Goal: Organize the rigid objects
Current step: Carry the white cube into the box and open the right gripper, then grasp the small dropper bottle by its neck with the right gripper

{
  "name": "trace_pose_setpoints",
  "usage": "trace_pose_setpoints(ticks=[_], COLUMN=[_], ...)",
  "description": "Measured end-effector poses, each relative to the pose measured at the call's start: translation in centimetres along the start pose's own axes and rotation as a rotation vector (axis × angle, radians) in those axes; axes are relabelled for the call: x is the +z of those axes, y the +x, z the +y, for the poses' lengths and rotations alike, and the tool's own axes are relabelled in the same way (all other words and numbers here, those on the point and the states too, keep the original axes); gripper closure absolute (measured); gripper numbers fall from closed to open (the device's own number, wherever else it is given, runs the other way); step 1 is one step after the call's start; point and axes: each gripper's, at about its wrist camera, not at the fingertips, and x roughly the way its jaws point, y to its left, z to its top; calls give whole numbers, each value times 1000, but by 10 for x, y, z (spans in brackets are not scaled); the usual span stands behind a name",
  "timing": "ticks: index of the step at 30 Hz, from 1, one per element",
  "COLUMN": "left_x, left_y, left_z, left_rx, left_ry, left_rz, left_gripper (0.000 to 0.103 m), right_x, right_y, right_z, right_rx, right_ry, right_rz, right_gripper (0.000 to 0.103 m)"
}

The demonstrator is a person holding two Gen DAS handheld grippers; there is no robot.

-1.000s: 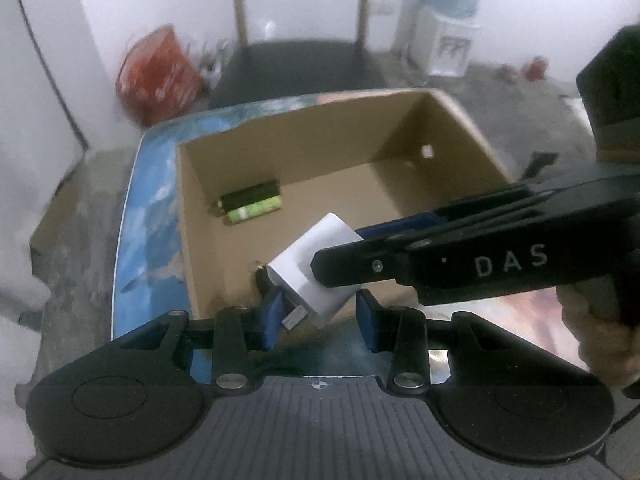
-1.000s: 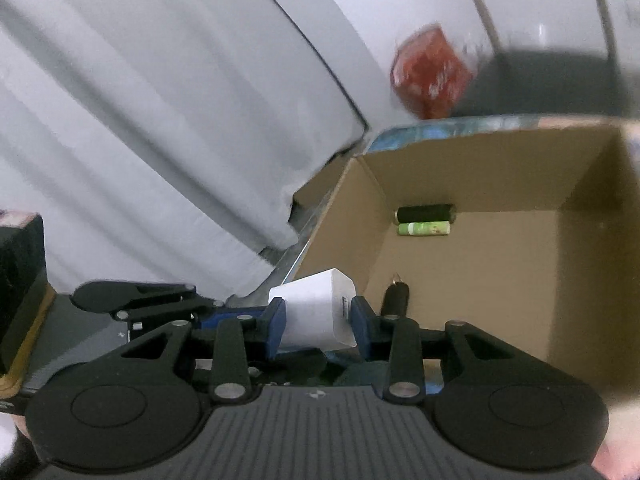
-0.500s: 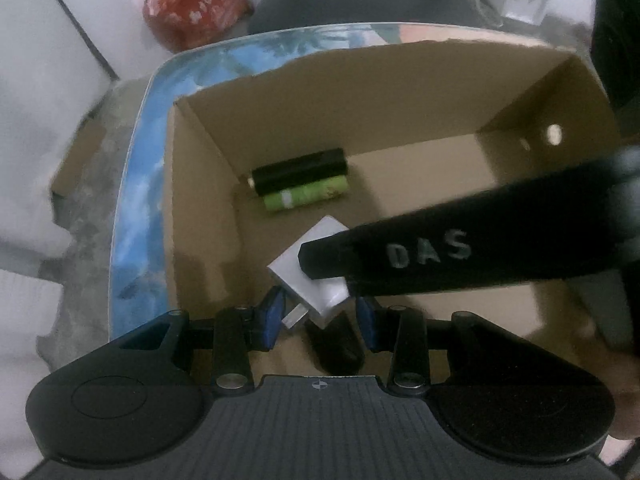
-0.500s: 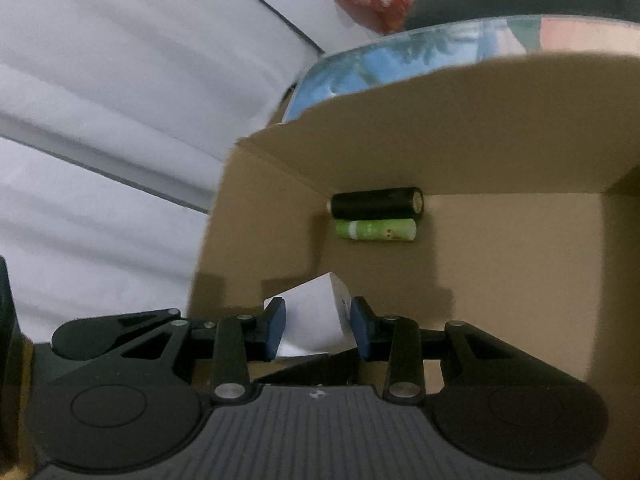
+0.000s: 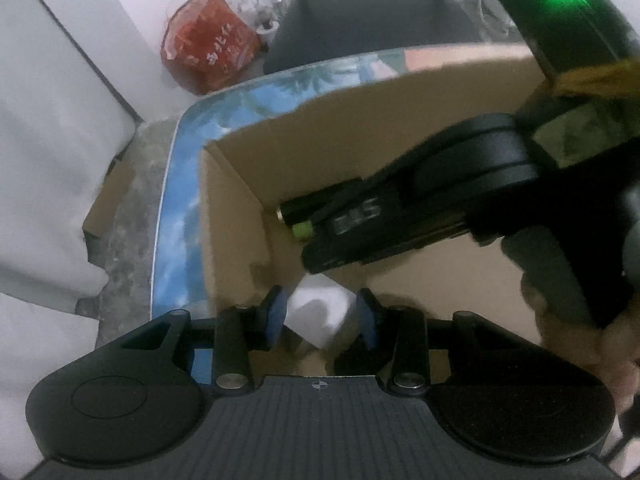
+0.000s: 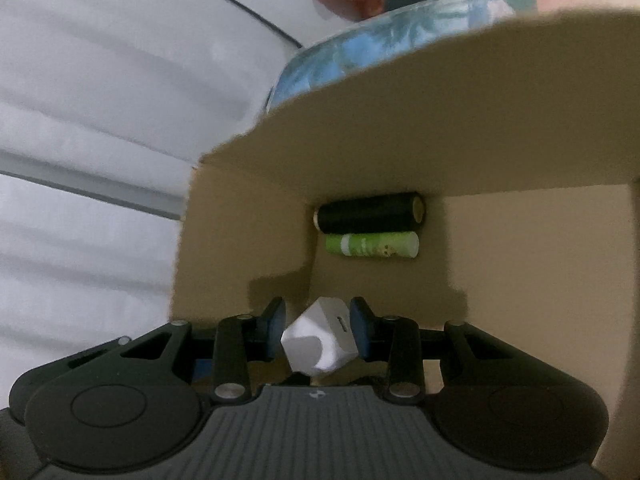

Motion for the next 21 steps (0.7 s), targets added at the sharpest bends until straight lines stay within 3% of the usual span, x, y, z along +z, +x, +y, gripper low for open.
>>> trace_pose_setpoints(ticks=[6,12,17,21], left_x=[-30,-94,-156,-195], left_y=[-66,-135,-140,-117], left_z=[15,31,35,37], left_rx=[-90,-185,-195,-173], left_ry=[-56,-121,-171,-210], left_rz=[-144,-345,-428,-420], left_gripper=[61,53,50,50], right_x=[-26,-91,-167,-217], right_y=[-63,-145,-180,-172], right_z=[16,42,57,61], right_rx=[29,57,88,90], right_ry=[-73,-221,-340,-391], right_rz=[-109,-256,-332,-334], right_gripper=[65,64,64,63])
